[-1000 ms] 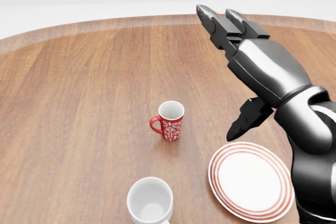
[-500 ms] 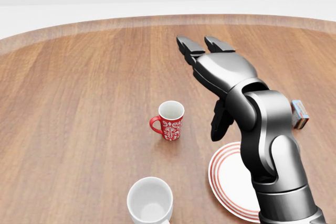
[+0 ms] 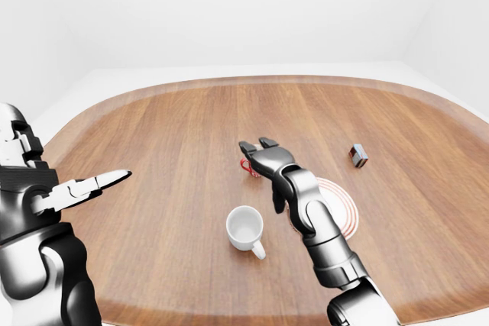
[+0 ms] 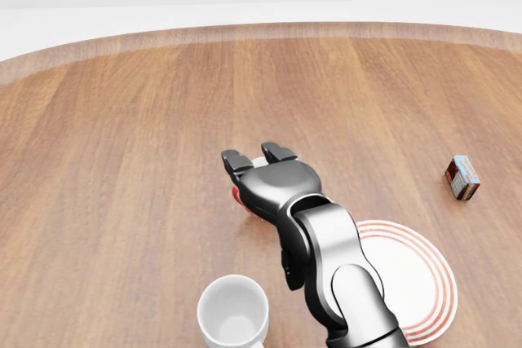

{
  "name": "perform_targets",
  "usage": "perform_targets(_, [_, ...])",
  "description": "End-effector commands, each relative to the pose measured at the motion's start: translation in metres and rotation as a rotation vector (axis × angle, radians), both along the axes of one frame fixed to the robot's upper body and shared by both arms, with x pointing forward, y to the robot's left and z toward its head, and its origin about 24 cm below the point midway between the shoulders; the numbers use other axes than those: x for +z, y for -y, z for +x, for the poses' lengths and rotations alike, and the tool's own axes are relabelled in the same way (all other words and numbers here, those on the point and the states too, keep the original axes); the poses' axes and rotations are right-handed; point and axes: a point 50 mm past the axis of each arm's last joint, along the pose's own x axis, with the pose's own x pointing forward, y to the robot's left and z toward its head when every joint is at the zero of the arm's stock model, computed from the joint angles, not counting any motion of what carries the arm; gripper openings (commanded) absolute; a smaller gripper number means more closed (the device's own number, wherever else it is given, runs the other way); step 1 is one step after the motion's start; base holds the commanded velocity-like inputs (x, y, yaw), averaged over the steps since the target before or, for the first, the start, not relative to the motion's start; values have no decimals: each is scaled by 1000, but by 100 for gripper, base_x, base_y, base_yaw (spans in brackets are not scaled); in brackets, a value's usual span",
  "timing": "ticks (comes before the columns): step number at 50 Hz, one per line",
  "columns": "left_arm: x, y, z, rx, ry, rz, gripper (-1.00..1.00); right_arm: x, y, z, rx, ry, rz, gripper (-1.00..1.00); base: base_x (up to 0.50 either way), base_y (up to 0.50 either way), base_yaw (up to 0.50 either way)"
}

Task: Put the white mug on the plate.

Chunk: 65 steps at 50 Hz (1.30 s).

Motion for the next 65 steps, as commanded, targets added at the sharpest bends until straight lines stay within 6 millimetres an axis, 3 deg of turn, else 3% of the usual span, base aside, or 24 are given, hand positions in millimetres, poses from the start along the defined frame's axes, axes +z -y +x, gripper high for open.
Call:
perform_targets(1, [1, 1, 0, -1, 5, 2, 100, -25, -30, -26, 81, -67, -12, 100, 0, 0, 0])
perform_targets(11, [-1, 1, 0, -1, -2, -1, 100, -26, -37, -43, 132, -38, -26, 100, 0, 0, 0])
perform_targets(16, [-2, 1, 1, -2, -11, -2, 100, -38, -42, -53, 165, -70, -49, 100, 0, 0, 0])
perform_targets(32, [-1, 0, 1, -1, -6, -4, 100, -55, -53, -56, 186, -137, -89, 100, 0, 0, 0])
perform_targets(44, [-1, -1, 1, 0, -6, -6, 100, -80, -49, -47, 158, -250, -154, 100, 0, 0, 0])
perform_targets(65, [-1, 1, 1, -4, -4, -6, 100, -81, -52, -26, 120, -304, -175, 100, 0, 0, 0])
